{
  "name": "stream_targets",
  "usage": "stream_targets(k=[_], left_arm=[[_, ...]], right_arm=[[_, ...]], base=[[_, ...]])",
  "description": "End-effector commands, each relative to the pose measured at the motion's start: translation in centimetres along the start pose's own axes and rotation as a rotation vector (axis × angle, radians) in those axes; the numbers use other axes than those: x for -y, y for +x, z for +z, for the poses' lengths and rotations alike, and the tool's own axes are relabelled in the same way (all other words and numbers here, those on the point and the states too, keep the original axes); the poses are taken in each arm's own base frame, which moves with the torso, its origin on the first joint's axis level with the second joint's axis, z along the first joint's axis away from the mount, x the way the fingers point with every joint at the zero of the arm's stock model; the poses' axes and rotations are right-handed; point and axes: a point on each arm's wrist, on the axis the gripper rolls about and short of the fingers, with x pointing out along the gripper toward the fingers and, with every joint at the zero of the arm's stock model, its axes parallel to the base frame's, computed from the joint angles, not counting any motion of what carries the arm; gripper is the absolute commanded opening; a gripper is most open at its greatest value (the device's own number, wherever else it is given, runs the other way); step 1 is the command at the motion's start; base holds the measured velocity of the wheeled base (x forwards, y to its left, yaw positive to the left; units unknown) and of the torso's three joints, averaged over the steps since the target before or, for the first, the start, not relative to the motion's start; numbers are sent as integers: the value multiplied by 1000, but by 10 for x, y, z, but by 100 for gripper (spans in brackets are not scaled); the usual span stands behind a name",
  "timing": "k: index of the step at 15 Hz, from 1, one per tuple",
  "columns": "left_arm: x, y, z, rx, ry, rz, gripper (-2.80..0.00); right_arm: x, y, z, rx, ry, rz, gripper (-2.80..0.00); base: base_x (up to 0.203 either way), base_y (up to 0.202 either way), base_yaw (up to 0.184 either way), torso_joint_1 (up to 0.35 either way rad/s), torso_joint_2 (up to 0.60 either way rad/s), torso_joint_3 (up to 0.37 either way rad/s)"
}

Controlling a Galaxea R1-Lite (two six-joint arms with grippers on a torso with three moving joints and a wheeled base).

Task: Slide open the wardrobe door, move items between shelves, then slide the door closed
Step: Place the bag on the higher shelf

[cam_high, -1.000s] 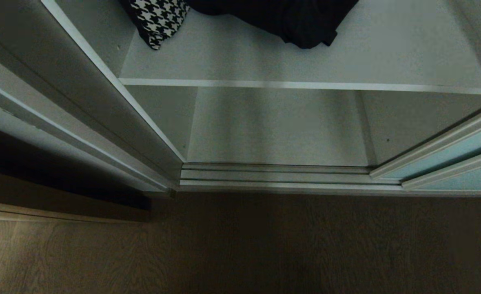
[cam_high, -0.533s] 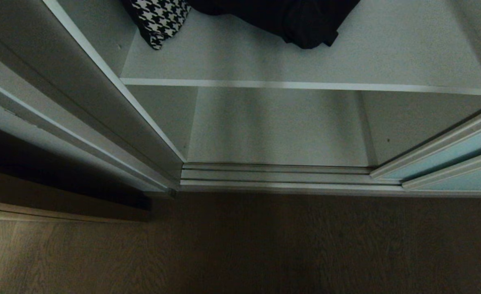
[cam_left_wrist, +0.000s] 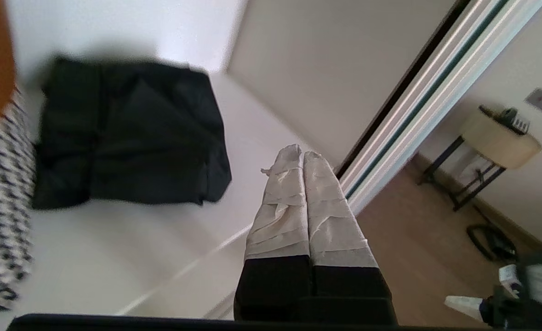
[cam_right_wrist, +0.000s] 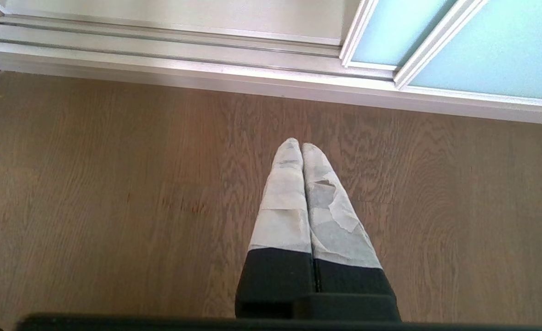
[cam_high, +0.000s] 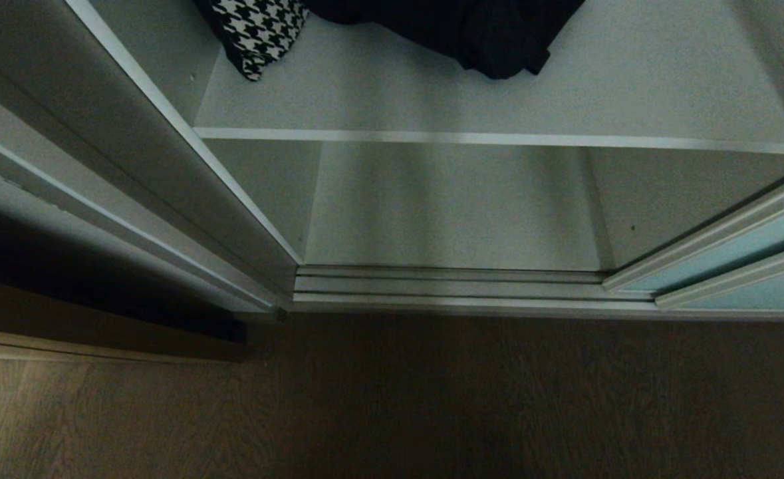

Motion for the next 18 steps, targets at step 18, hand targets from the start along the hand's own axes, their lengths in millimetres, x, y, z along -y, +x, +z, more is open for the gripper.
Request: stream_targets(k=[18], left_arm=[[-28,164,-159,-243,-8,705,-280]], right_arm=[[0,0,0,3,-1,1,-280]], base=[[0,0,0,0,0,0]])
